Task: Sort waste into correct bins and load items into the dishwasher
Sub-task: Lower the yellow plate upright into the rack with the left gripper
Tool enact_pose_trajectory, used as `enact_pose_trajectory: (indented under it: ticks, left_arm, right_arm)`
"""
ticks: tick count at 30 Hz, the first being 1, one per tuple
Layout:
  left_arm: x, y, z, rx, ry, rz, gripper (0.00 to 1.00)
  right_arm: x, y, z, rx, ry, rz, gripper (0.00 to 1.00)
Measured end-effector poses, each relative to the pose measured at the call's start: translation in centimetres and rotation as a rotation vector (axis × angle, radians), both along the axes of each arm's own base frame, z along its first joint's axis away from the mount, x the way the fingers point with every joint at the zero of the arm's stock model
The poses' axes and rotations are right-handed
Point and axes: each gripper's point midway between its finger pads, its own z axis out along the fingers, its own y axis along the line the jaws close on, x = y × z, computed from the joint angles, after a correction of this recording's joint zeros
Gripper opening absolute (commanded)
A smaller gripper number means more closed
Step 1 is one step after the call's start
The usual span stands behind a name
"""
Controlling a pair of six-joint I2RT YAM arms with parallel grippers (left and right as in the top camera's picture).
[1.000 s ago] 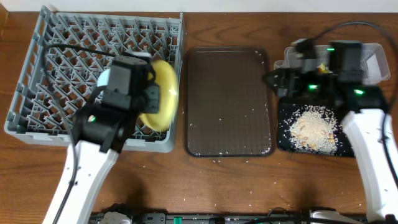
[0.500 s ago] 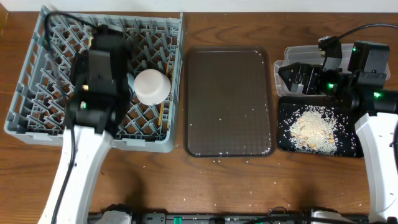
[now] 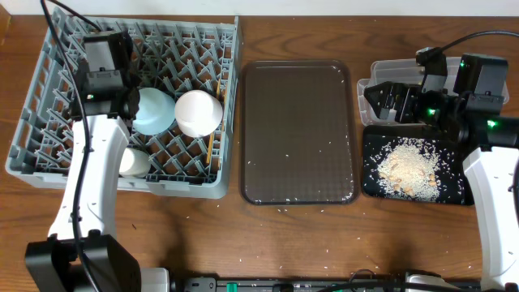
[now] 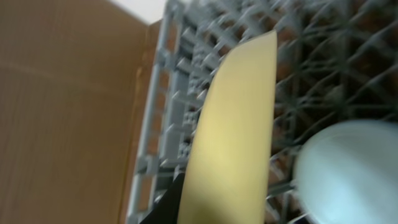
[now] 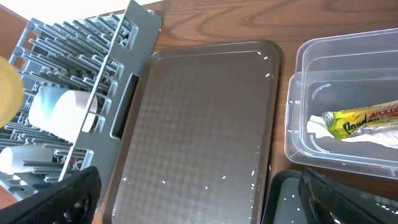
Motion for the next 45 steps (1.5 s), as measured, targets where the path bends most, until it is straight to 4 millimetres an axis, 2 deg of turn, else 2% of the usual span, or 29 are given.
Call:
enact_pose_trajectory:
  ticks: [5,9,14,19,23,28,30,31,34,38,39,41,45]
  left_arm:
    - [1.8,-1.8,1.2,-0.027,-0.082,-0.064,0.08]
    - [2.1,-2.4,1.3,-0.035,-0.092,-0.087,0.08]
    - [2.0,-1.6,1.3,-0.007,-0.07,-0.098,0.08]
    - [1.5,0.3,1.1,0.01,-0.051,-0.08,0.08]
    - [1.5,0.9,-0.6,-0.006,-0.002,-0.081,0.08]
    - [2.1,0.9,-4.2,-0.017,0.092,-0.097,0.12]
    - [1.9,1.0,-5.0,-0.016,0.122,-0.095,0.17]
    - [1.9,1.0,-5.2,-0.017,0.126,-0.096,0.23]
    - [2.2,0.6,-5.1,-0.013,0.12,-0.111,0.45]
    - [2.5,0.0,-5.2,-0.018,0.119,-0.129,0.69]
    - [2.7,-0.4,-5.4,-0.023,0.117,-0.135,0.79]
    - [2.9,-0.9,-5.6,-0.031,0.116,-0.142,0.84]
    - [3.2,-2.5,-5.5,-0.036,0.109,-0.172,0.86]
  right_arm:
    - [0.0,0.0,0.0,0.0,0.0,0.0,0.99]
    - [0.0,0.0,0.0,-0.001,0.0,-0.001,0.99]
    - [0.0,0.0,0.0,-0.001,0.0,-0.001,0.99]
    - [0.0,0.0,0.0,-0.001,0.0,-0.001,0.99]
    - [0.0,0.0,0.0,-0.002,0.0,-0.002,0.99]
    - [0.0,0.0,0.0,-0.002,0.0,-0.002,0.99]
    - [0.0,0.0,0.0,-0.002,0.0,-0.002,0.99]
    - [0.0,0.0,0.0,-0.002,0.0,-0.002,0.99]
    - [0.0,0.0,0.0,-0.002,0.0,-0.002,0.99]
    - [0.0,0.0,0.0,-0.002,0.0,-0.002,0.99]
    - [0.0,0.0,0.0,-0.002,0.0,-0.002,0.99]
    - [0.0,0.0,0.0,-0.002,0.0,-0.002,0.99]
    - [0.0,0.0,0.0,-0.002,0.0,-0.002,0.99]
